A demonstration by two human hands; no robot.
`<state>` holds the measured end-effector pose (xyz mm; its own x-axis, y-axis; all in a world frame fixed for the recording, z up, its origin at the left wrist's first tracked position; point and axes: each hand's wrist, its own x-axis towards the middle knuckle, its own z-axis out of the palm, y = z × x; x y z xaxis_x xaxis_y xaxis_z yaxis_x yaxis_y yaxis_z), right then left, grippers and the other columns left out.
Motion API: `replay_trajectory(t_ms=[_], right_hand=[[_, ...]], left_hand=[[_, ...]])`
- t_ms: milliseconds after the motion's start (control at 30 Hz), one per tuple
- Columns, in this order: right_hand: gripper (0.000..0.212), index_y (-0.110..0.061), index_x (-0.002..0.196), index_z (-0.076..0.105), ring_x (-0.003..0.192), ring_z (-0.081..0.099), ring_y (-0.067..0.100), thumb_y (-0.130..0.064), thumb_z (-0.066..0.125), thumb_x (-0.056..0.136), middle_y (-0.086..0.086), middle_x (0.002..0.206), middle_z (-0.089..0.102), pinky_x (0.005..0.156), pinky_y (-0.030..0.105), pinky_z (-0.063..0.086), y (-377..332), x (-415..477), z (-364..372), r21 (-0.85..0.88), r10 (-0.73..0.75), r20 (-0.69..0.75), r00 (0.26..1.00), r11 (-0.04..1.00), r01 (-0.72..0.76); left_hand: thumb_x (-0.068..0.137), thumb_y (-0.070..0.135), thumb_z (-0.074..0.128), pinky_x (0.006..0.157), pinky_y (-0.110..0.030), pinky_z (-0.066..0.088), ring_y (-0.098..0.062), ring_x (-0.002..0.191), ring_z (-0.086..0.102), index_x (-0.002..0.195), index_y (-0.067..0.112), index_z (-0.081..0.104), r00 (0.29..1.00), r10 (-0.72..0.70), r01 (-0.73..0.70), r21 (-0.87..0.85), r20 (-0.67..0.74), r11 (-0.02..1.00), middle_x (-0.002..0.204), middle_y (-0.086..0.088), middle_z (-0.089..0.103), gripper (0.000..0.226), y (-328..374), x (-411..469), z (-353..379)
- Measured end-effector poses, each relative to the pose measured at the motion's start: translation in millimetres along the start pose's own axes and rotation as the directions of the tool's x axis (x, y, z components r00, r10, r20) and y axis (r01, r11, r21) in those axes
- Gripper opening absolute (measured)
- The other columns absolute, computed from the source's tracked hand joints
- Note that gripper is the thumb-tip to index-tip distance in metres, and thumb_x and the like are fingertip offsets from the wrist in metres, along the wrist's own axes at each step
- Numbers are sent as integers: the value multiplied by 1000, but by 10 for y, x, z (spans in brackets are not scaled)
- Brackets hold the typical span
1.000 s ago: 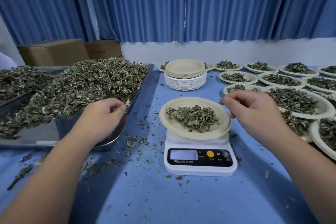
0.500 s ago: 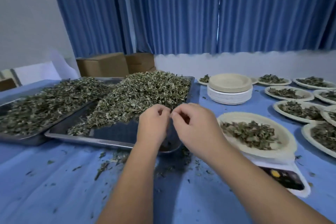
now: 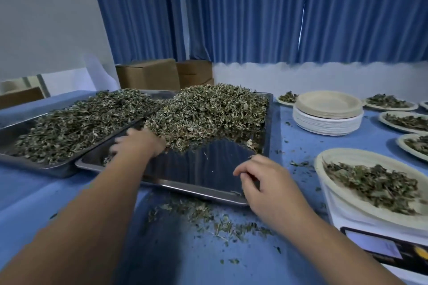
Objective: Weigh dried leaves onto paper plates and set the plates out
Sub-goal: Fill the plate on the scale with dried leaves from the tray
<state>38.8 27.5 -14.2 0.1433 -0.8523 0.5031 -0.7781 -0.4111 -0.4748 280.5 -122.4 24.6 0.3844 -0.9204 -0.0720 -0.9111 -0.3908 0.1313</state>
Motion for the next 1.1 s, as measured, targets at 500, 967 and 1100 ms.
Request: replay_trajectory(t_ms=[500,967,1100], right_hand=[[23,-27,95,69,91,43,-4,-19,47,95,-22,84,52,89,21,33,50,0,25,-8,-21,28,999,1000,21],[23,-23,96,69,91,46,1,-18,47,94,-18,85,53,95,23,33,39,-24,-11,29,-25,21,999,999,25],[21,-21,95,70,89,45,2,-17,50,93,-17,84,54,84,15,34,18,-42,-40,40,-33,-42,999,999,35]], left_hand=[[104,48,25,114,-44,27,-34,140,34,148,5,33,907,419,-421,-79,-37,904,153,-17,34,62,283,-38,-97],[97,60,30,107,-42,37,-25,126,51,137,22,53,812,582,-574,-126,35,809,140,-5,54,60,193,-573,-23],[94,62,40,81,-32,50,-18,91,62,114,33,68,833,553,-549,-135,-8,825,107,1,70,45,115,-844,161]])
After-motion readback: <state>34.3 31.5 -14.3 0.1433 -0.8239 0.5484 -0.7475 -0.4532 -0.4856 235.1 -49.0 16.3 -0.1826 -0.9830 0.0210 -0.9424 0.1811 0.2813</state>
